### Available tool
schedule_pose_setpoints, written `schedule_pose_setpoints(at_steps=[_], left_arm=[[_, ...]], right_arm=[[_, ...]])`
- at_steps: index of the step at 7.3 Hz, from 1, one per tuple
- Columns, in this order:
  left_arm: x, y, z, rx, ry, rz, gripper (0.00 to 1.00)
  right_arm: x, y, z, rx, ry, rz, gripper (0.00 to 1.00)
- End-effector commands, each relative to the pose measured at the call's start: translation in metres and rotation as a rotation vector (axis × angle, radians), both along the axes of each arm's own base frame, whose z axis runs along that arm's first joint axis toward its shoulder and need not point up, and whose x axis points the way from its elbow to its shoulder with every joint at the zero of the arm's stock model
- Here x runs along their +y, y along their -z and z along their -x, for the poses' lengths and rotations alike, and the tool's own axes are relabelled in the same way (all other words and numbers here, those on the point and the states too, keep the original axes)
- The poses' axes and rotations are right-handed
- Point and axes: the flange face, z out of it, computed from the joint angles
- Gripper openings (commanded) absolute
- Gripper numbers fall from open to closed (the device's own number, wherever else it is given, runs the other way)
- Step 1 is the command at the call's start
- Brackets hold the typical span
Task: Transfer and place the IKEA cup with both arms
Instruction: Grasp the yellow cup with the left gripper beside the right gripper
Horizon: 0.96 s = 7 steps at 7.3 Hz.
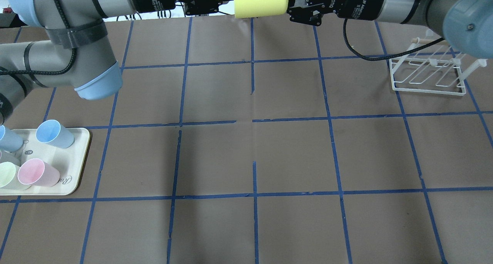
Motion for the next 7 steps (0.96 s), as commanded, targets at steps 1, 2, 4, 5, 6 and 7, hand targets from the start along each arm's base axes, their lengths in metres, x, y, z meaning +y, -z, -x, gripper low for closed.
schedule_pose_setpoints(at_steps=[1,2,4,5,6,7], left_arm=[[0.0013,-0.0028,-0.0001,0.000,-0.002,0.001,0.63],[0.0011,-0.0016,-0.0001,0.002,-0.003,-0.008,0.61],[0.0010,-0.0015,-0.0001,0.004,-0.004,-0.021,0.58],[0.0021,-0.0030,0.0000,0.005,-0.004,-0.020,0.49],[0.0028,-0.0039,0.0000,0.005,-0.005,-0.020,0.46],[0.0021,-0.0031,0.0000,0.005,-0.005,-0.023,0.26]], right_arm=[[0.0002,0.0008,-0.0002,0.000,0.000,-0.003,0.17],[0.0002,0.0008,-0.0002,0.000,0.000,-0.003,0.17],[-0.0002,0.0017,-0.0001,-0.001,0.000,-0.006,0.18],[0.0002,0.0009,-0.0002,-0.001,0.000,-0.004,0.18],[0.0002,0.0009,-0.0002,-0.001,0.000,-0.004,0.18],[0.0002,0.0009,-0.0002,-0.001,0.000,-0.006,0.18]])
